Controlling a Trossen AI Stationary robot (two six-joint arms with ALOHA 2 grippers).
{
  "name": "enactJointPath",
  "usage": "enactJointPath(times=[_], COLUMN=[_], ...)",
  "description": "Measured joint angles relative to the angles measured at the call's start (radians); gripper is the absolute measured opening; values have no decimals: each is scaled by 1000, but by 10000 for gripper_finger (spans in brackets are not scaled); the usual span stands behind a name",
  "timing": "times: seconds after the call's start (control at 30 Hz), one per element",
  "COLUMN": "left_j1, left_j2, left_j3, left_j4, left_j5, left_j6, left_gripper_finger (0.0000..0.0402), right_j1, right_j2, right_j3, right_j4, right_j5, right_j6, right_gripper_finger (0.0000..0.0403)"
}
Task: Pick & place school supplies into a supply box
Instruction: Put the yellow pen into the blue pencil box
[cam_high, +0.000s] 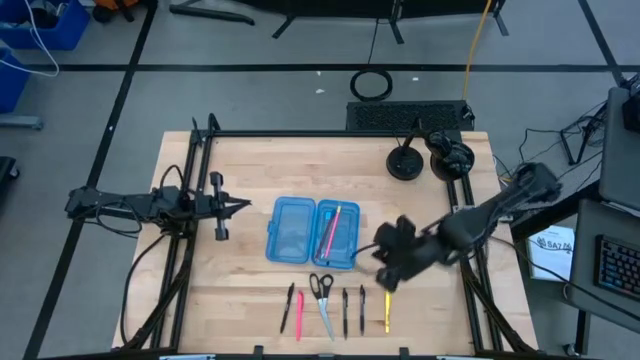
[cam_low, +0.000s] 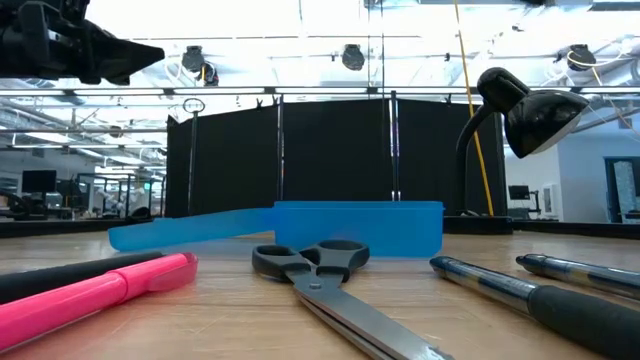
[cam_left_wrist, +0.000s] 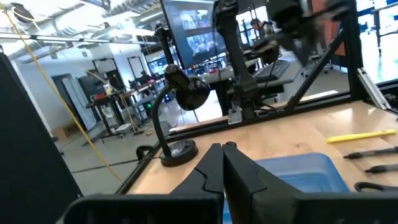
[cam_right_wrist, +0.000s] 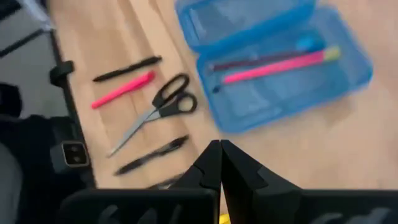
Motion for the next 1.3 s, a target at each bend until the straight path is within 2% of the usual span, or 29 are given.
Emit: enactJointPath(times=[0.13,0.27,0.5,0.63,0.8,1.13,1.23,1.3], left_j1=[0,0,0,0,0,0,0,0], left_j2=[0,0,0,0,0,0,0,0], left_j3=[0,0,0,0,0,0,0,0], left_j4=[12,49,47,42,40,40,40,38], left_j5=[-2,-1,-2,-5,-5,-1,-1,-1], left_j6=[32,72,126,131,131,131,131,131], left_gripper_finger=[23,29,30,30,31,31,31,31], right_j1=[55,109,202,212,200,157,137,120], right_j2=[133,207,338,375,384,384,384,384], right_j3=[112,117,113,95,80,-54,-94,-122], right_j4=[-59,-81,-255,-237,-171,-88,-57,-28], right_j5=[-33,-70,-86,-164,-151,-156,-164,-208], right_j6=[299,583,1061,1107,1108,1138,1140,1138], right_gripper_finger=[0,0,0,0,21,178,211,224])
